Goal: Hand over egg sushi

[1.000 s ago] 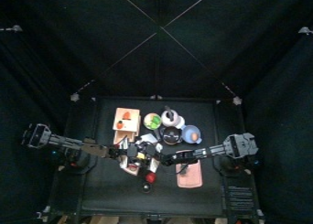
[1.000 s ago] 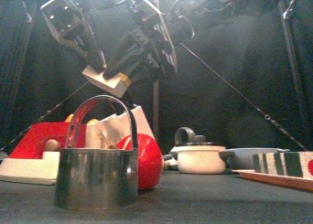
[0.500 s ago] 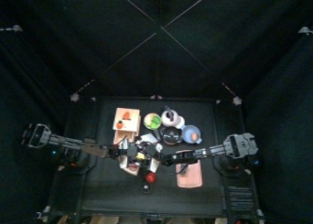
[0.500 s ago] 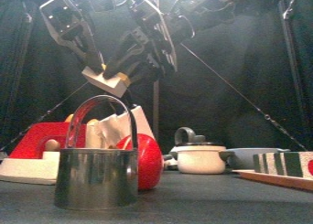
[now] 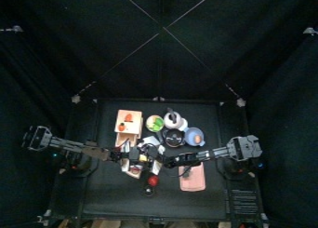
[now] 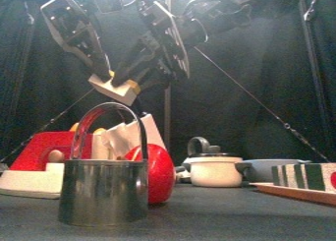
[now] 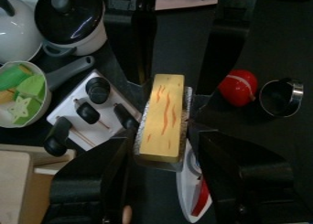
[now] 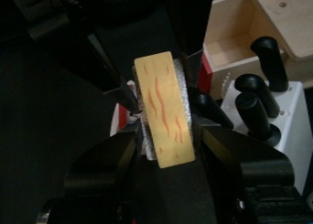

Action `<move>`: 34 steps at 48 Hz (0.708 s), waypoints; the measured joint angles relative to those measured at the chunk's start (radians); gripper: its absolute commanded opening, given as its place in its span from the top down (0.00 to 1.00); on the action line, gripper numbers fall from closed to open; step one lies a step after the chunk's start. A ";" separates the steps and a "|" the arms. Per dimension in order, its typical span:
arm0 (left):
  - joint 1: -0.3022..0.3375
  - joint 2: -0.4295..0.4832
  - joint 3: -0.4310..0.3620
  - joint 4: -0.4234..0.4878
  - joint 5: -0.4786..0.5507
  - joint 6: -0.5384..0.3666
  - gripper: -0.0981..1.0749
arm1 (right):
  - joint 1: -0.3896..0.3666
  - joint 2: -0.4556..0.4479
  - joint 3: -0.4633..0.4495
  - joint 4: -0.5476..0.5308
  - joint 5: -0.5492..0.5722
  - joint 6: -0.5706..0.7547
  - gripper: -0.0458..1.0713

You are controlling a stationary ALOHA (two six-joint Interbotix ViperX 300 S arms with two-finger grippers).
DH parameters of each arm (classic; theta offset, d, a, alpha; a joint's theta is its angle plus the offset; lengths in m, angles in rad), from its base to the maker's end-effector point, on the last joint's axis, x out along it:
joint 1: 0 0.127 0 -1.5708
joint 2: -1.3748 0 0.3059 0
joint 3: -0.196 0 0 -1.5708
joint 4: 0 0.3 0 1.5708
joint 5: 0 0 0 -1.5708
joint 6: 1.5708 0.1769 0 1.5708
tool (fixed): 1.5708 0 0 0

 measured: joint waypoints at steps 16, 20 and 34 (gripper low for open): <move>0.000 -0.021 0.011 0.000 -0.003 0.000 0.30 | 0.002 0.000 0.002 -0.023 -0.015 0.000 0.25; -0.002 -0.032 0.018 0.000 -0.012 0.000 0.30 | 0.002 -0.002 0.000 -0.023 -0.017 0.003 0.16; 0.003 -0.071 0.060 0.002 -0.052 -0.002 0.30 | 0.003 0.000 0.005 -0.023 -0.017 0.008 0.04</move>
